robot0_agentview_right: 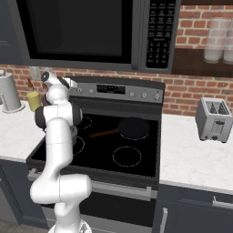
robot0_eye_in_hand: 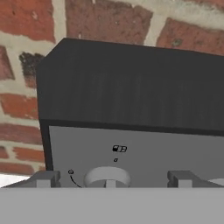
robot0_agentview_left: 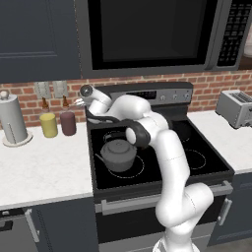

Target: Pick the kettle from the counter and place it on a stove burner. Then turn the burner on.

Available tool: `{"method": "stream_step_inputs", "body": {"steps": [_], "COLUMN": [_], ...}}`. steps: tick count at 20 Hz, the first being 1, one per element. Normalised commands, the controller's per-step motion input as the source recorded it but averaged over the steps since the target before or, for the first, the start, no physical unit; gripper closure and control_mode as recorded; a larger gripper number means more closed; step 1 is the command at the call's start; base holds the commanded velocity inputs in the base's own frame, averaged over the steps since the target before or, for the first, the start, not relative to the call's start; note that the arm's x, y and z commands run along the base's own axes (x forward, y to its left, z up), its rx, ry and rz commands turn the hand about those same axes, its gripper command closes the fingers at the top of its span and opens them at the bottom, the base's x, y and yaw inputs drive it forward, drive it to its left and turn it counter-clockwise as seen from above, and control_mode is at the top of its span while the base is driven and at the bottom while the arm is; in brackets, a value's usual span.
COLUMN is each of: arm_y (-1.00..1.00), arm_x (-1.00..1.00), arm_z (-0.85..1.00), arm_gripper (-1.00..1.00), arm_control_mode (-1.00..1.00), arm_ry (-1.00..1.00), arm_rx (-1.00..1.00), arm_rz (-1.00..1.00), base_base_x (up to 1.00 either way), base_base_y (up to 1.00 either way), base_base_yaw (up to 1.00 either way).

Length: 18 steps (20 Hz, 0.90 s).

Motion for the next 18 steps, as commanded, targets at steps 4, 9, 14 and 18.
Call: {"method": "stream_step_inputs", "body": {"steps": [4,9,14,18], "arm_y": [0.0,0.0,0.0,0.0], "arm_x": [0.03,0.04,0.05,0.0], "arm_z": [-0.27,-0.17,-0.03,0.0], "arm_gripper": [-1.0,-1.0,1.0,1.0], "arm_control_mode": [-1.0,-1.0,-1.0,-1.0], "arm_ry": [0.0,0.0,0.0,0.0], "arm_rx": [-0.01,-0.01,0.0,0.0], "arm_rz": [0.0,0.0,0.0,0.0], "base_base_x": [0.0,0.0,0.0,0.0], "base_base_y": [0.0,0.0,0.0,0.0], "base_base_yaw": [0.0,0.0,0.0,0.0]}}
